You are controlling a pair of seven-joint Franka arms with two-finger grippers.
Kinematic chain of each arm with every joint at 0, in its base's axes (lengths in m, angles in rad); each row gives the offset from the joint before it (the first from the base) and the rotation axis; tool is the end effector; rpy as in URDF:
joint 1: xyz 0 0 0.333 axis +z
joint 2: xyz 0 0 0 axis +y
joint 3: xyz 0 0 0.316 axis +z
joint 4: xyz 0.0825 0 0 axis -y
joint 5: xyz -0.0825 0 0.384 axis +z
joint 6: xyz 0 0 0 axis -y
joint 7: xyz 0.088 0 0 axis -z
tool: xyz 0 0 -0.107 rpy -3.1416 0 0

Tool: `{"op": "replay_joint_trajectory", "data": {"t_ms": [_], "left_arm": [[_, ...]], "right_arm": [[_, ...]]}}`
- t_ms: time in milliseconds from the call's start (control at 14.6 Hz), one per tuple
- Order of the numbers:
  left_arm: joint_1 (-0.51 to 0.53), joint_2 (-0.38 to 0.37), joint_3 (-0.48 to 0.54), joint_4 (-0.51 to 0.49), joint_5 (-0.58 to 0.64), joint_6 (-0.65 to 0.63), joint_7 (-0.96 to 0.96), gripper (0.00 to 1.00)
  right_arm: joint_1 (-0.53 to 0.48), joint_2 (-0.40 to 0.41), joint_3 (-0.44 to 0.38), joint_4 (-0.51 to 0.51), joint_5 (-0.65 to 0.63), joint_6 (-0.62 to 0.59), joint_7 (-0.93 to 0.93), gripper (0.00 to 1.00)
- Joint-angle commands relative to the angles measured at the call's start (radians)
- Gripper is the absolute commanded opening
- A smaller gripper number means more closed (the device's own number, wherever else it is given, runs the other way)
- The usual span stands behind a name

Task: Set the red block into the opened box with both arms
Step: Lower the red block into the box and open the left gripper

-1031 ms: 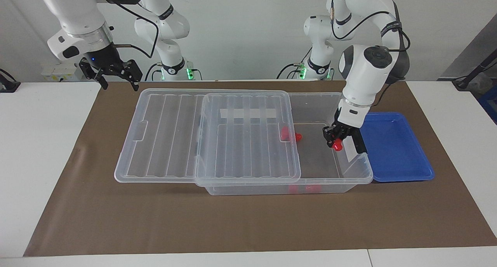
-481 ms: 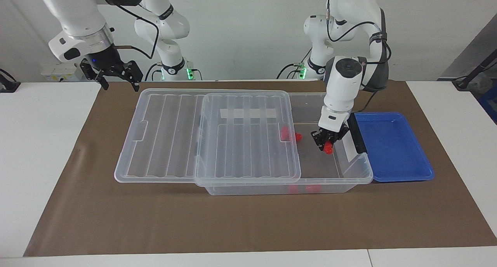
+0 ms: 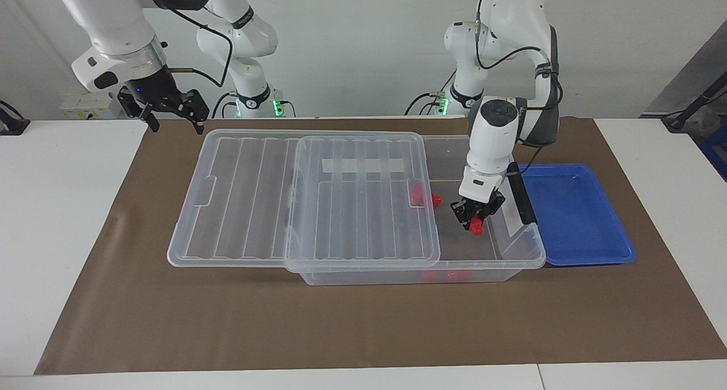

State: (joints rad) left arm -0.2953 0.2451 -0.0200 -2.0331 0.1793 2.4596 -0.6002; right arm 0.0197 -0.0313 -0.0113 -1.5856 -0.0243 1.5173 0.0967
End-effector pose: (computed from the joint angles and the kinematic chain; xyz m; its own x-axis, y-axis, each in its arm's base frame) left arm 0.5781 -0.1883 0.3433 0.9647 0.1514 0.2155 0.1574 -0.9875 -0.0110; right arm 0.5391 0.0017 0.6301 0.9954 -0.0894 -0.0345 -0.0885 -0.9957 0.0274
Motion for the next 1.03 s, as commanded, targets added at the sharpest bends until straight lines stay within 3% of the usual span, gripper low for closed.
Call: {"op": "replay_joint_trajectory", "data": {"t_ms": [0, 618, 962], "left_arm": [[0.002, 0.032, 0.011, -0.016, 0.032, 0.071, -0.027, 0.0], [0.021, 0.077, 0.014, -0.036, 0.045, 0.14, -0.024, 0.0], [0.022, 0.077, 0.015, -0.044, 0.045, 0.156, -0.024, 0.0]], "right_arm": [[-0.003, -0.018, -0.004, -0.021, 0.011, 0.003, 0.017, 1.0], [-0.006, -0.018, -0.004, -0.024, 0.011, 0.018, 0.023, 1.0], [-0.009, -0.01, -0.004, -0.042, 0.011, 0.07, 0.017, 0.84]]}}
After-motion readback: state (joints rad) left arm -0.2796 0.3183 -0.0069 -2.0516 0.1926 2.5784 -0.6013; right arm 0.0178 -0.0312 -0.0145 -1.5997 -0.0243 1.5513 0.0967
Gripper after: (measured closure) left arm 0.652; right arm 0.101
